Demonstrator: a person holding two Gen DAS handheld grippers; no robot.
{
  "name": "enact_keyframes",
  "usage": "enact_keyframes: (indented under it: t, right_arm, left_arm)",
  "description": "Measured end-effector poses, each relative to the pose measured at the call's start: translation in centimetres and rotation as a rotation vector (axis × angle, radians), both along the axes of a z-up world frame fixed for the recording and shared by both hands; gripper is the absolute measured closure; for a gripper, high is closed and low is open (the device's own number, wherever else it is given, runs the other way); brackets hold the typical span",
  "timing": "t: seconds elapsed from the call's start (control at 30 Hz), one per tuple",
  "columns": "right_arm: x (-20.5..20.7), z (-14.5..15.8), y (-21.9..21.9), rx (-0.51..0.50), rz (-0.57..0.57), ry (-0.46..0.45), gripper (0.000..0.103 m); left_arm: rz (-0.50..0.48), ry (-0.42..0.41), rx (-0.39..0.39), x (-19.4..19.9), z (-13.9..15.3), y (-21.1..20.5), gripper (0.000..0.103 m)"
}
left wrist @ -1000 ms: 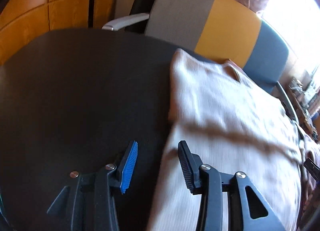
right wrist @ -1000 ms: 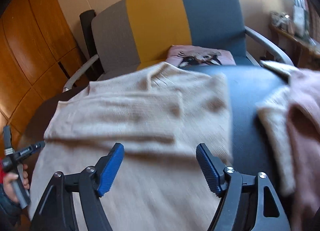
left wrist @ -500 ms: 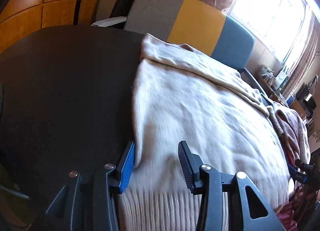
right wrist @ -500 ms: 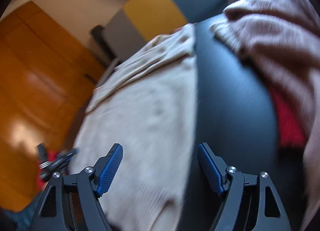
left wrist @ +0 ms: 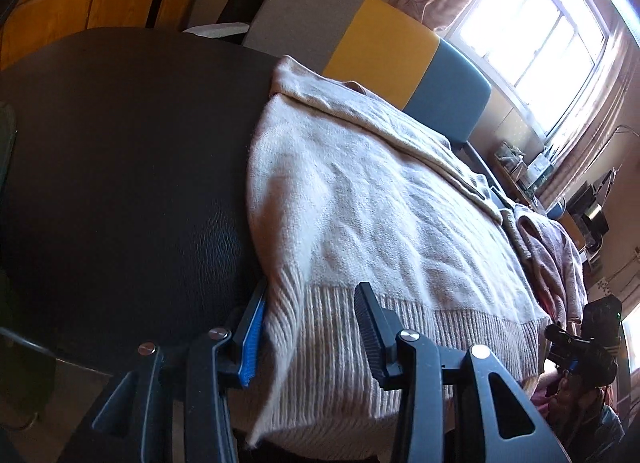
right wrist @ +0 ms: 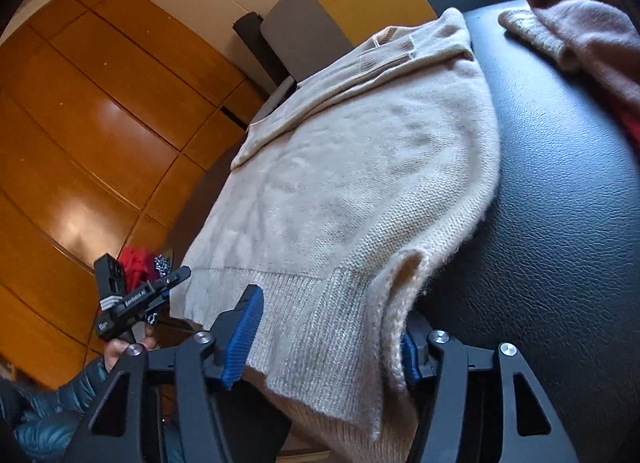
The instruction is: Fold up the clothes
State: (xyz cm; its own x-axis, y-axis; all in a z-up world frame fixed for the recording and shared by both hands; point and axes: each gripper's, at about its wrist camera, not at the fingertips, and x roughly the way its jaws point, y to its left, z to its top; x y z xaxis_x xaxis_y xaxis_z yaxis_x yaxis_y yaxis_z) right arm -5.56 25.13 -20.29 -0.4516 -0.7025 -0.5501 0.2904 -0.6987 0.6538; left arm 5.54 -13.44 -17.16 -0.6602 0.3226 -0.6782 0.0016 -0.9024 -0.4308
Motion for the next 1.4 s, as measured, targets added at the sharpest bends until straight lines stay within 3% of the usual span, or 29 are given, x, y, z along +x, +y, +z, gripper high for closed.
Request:
enact_keyframes:
  t: [0.2,0.37,0.47,0.53,0.6,0.67,0.97,1.1,1.4]
  right_arm:
    - [-0.6,-0.3,0.3,-0.056,0.012,-0.034,0.037]
    - [-0.2,-0.2,-0.7,0.005,0.057,0.017,0.036]
    - [-0.1,-0.2,-1.3,0.074,0.044,0.037,0.053]
    - [-0.1,-0.4,-1.4,0.114,0.023,0.039,0.079]
    - [0.1,-0.6,-1.1,0.132,0.01,0.034,0.087]
    - [0.8,-0.4,-0.3,0.146,0.017,0.043,0.087]
    - [2.4,-0.2,-0.1,0.115,0.077,0.003,0.088]
    - [2.6,0.5,-0.4,0.077,0.099,0.003,0.089]
    - [-2.1,4.5,-1.6,0.019,0.094,0.097,0.092]
  left_arm:
    - [-0.039,-0.018,-0.062,0.3,0.2,1.3,0.062]
    - [-0.045,-0.027,-0.125,1.4,0.1,2.0,0.067]
    - [-0.042,-0.031,-0.167,1.4,0.2,2.5,0.085]
    - [-0.046,-0.037,-0.17,1.4,0.3,2.6,0.092]
    - [-0.07,-0.047,-0.16,1.5,0.3,2.6,0.093]
    - [-0.103,-0.059,-0.147,1.8,0.4,2.6,0.094]
    - [-0.23,-0.125,0.068,4.4,1.4,-1.0,0.094]
    - [-0.251,-0.079,0.243,4.5,2.8,-3.0,0.094]
    - [-0.201,0.028,0.375,-1.3,5.5,-3.9,0.094]
